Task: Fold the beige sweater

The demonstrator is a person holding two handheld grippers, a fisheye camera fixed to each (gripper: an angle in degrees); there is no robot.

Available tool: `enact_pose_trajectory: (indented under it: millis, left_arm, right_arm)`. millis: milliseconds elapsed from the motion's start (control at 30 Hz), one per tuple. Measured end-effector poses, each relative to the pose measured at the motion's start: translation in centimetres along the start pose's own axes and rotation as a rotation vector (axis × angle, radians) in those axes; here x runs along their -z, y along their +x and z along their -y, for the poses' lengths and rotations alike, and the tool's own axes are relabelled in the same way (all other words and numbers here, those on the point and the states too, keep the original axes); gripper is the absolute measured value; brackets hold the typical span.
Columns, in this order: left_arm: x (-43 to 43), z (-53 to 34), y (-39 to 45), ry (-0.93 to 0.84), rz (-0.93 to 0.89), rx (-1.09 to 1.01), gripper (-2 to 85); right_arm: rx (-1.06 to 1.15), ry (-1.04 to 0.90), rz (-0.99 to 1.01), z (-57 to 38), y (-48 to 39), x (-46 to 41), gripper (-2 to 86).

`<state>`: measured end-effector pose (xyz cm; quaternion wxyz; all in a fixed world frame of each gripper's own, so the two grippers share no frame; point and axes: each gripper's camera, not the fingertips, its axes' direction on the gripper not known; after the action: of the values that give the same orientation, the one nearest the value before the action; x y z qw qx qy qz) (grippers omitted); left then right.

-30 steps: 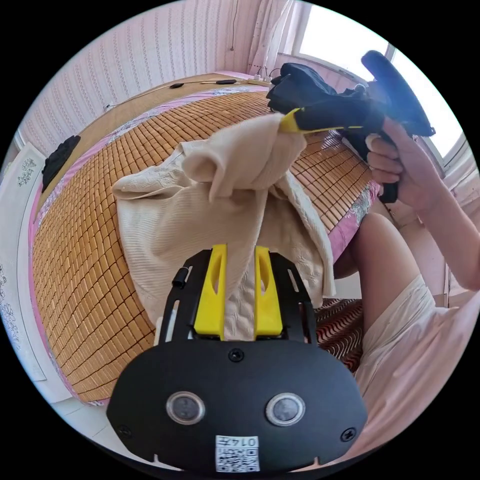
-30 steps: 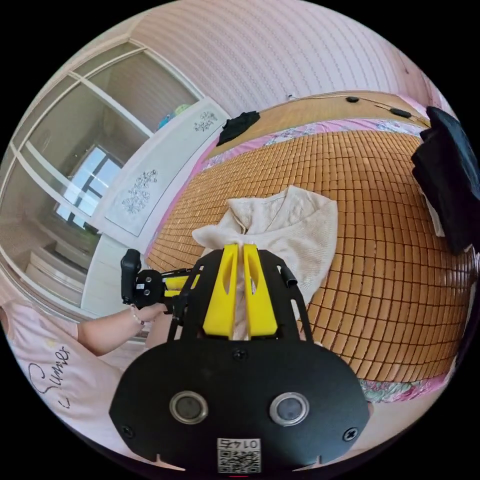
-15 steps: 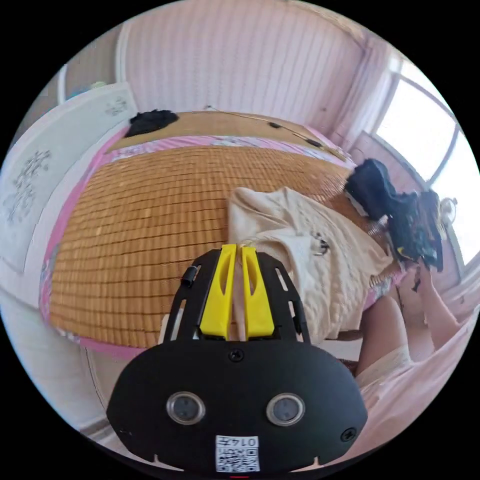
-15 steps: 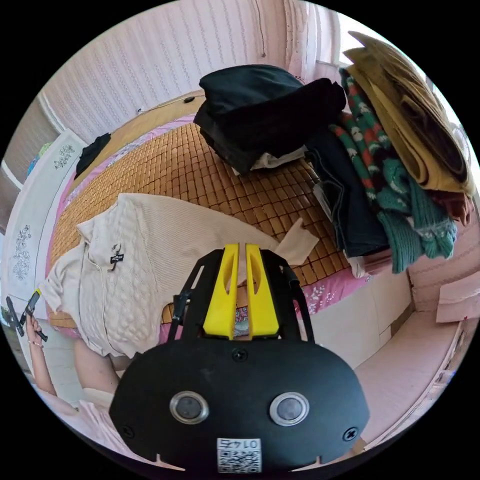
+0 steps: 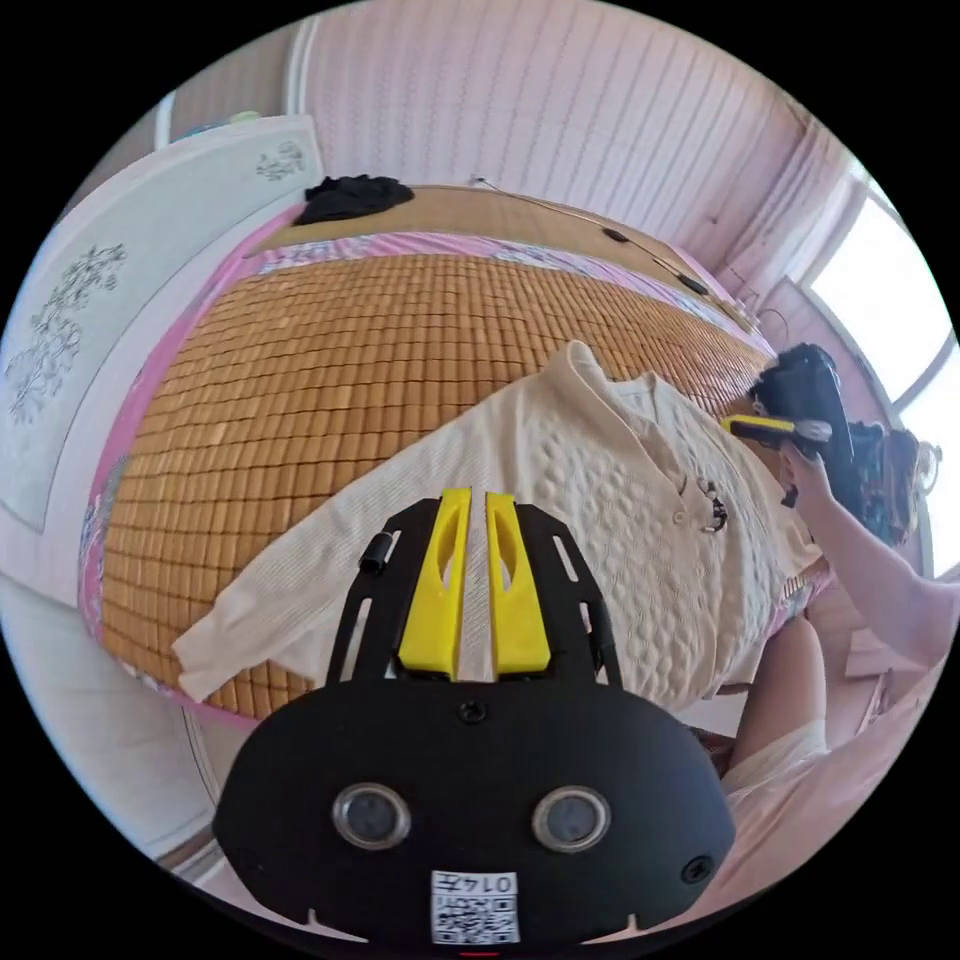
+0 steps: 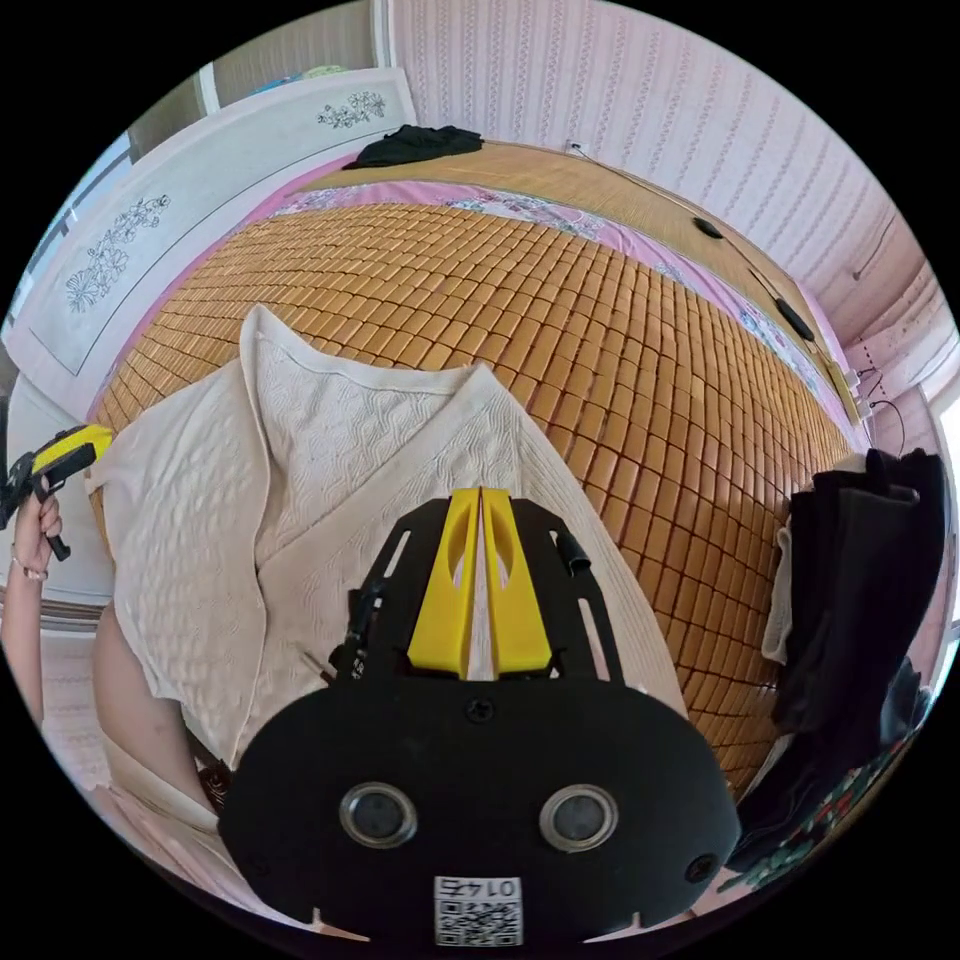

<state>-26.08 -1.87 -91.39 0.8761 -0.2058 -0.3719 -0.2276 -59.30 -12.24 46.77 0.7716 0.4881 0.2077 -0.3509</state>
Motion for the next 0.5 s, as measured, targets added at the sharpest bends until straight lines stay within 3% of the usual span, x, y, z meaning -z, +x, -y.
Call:
enact_pose_trajectory:
  millis: [200, 400, 500]
  left_arm:
    - [-13.5, 7.2, 4.7, -0.154, 0.139, -0.114, -0.7]
    - [-16.9, 10.2, 2.1, -0.153, 0.274, -0.169, -0.9]
    - [-17.9, 11.6, 1.0, -0.124, 0.247, -0.198, -0.9]
  right_arm:
    - [0.029, 0.014, -0.139, 3.1, 1.0, -3.3, -0.5]
    - [0.006, 0.018, -0.242, 6.4, 4.3, -4.1, -0.5]
    - [-0.047, -0.034, -0.202, 7.5, 6.2, -3.8, -0.6]
